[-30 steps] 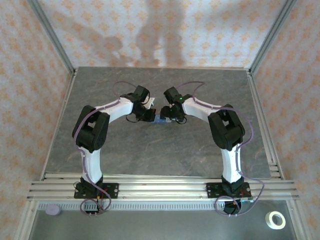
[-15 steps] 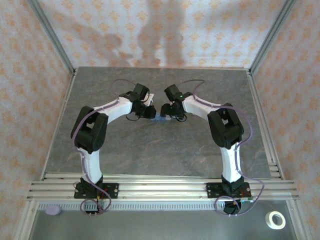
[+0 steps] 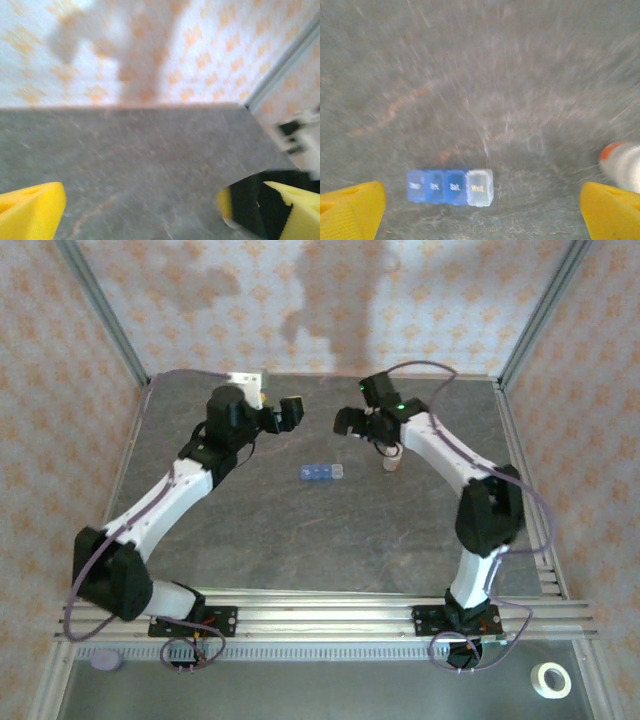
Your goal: Sort the pills into containers
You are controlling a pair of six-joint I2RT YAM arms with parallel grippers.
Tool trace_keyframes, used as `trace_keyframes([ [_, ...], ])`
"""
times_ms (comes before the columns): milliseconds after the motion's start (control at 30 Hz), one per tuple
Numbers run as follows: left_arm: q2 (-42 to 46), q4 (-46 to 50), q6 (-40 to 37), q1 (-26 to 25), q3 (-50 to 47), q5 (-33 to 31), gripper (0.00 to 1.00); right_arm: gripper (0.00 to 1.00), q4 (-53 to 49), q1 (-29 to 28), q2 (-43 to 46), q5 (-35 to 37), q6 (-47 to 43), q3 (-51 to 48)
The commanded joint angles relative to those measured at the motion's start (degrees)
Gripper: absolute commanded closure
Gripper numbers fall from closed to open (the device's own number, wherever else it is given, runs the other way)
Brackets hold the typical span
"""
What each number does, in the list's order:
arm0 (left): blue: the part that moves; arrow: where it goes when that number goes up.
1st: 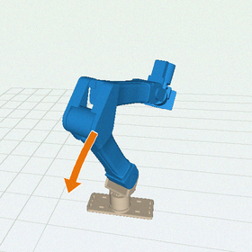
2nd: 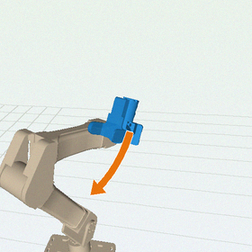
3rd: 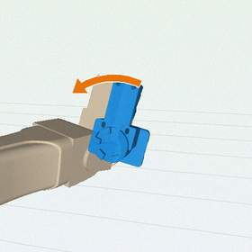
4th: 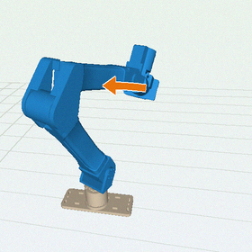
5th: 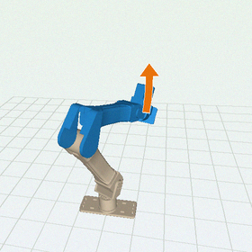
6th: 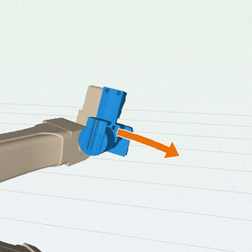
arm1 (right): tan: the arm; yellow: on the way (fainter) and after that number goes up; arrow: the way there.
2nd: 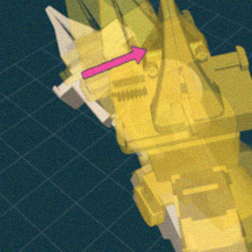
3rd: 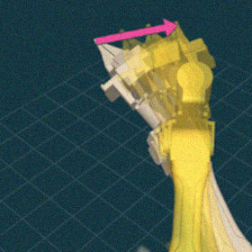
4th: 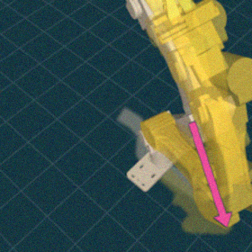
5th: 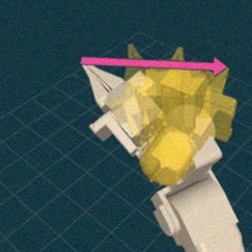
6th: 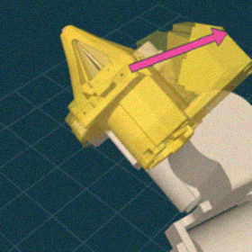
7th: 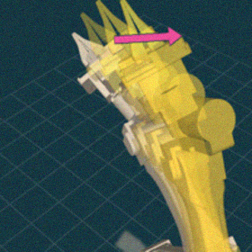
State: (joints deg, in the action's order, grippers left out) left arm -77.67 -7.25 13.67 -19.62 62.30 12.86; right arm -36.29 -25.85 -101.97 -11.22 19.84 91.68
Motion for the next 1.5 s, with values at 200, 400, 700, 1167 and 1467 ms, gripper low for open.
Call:
trace_keyframes([
  [200,14.2,-18.3,-21.0,4.3,-16.4,-23.1,0.00,0.00,13.9,8.4,20.3,21.9,-0.6,-10.7],
  [400,19.1,-19.7,-18.7,12.4,-28.9,-27.1,0.00,0.00,25.3,15.2,25.4,30.4,-2.3,-24.0],
  [700,11.2,-33.0,-14.8,12.6,-43.4,-32.1,0.00,0.00,40.2,17.2,26.2,42.1,-13.0,-41.7],
  [1167,-9.9,-55.4,-17.9,12.7,-46.3,-25.6,0.00,0.00,65.5,17.9,18.0,40.5,-19.4,-59.4],
  [1467,-9.6,-45.9,-18.5,16.2,-41.9,-12.8,0.00,0.00,79.4,20.3,16.6,27.7,-21.6,-67.2],
])
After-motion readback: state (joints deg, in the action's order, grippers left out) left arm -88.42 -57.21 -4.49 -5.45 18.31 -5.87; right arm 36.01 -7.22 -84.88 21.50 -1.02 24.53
